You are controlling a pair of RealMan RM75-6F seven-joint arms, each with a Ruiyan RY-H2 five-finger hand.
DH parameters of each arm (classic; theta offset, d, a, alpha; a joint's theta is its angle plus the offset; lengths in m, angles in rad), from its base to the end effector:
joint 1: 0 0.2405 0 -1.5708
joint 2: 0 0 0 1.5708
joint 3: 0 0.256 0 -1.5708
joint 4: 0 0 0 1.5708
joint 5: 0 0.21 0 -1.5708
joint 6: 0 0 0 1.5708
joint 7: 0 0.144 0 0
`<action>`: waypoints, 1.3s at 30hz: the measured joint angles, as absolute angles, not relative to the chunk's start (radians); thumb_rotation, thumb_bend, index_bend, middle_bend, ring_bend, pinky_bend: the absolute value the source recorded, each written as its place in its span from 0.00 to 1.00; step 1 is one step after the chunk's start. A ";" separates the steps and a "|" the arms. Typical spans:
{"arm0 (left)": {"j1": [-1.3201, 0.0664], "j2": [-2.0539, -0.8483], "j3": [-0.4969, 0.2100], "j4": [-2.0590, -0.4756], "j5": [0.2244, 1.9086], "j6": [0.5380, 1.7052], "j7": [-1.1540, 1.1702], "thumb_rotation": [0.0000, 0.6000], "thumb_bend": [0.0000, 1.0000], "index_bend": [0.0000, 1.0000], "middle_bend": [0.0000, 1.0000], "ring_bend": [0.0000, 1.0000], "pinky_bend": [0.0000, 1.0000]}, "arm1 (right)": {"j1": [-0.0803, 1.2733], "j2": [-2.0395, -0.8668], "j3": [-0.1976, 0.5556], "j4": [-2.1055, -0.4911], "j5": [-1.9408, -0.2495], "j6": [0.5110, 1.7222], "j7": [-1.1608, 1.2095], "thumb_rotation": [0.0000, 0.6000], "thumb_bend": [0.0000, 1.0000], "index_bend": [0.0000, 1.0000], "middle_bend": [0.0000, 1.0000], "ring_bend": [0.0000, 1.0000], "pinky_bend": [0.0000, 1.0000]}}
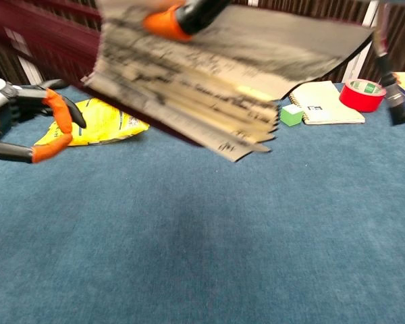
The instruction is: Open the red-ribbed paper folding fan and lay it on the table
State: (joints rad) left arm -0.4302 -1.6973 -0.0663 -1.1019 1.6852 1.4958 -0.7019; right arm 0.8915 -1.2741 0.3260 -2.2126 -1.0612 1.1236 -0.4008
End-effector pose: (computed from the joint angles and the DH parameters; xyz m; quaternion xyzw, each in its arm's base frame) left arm -0.2203 0.2726 0.0045 -0.5475 -0.4712 -0.6482 0.2411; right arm 0.0231 -0.2728 0.0853 0.7173 -0.3570 0.5485 0.2391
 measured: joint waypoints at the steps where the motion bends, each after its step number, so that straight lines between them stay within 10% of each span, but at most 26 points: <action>1: -0.430 -1.691 -0.072 -1.094 1.681 1.502 -0.700 1.00 0.50 0.66 0.37 0.03 0.25 | 0.884 -1.259 0.327 -2.211 -1.066 1.123 -0.386 1.00 0.47 0.73 0.16 0.21 0.16; 11: -0.457 -1.673 -0.024 -1.071 1.702 1.441 -0.761 1.00 0.07 0.08 0.01 0.00 0.13 | 0.841 -1.177 0.346 -2.195 -1.128 1.090 -0.241 1.00 0.48 0.73 0.16 0.21 0.16; 39: -0.549 -1.702 0.061 -1.179 1.718 1.310 -1.072 1.00 0.00 0.15 0.01 0.00 0.05 | 0.931 -1.506 0.239 -2.144 -1.154 1.132 -0.528 1.00 0.50 0.73 0.16 0.21 0.16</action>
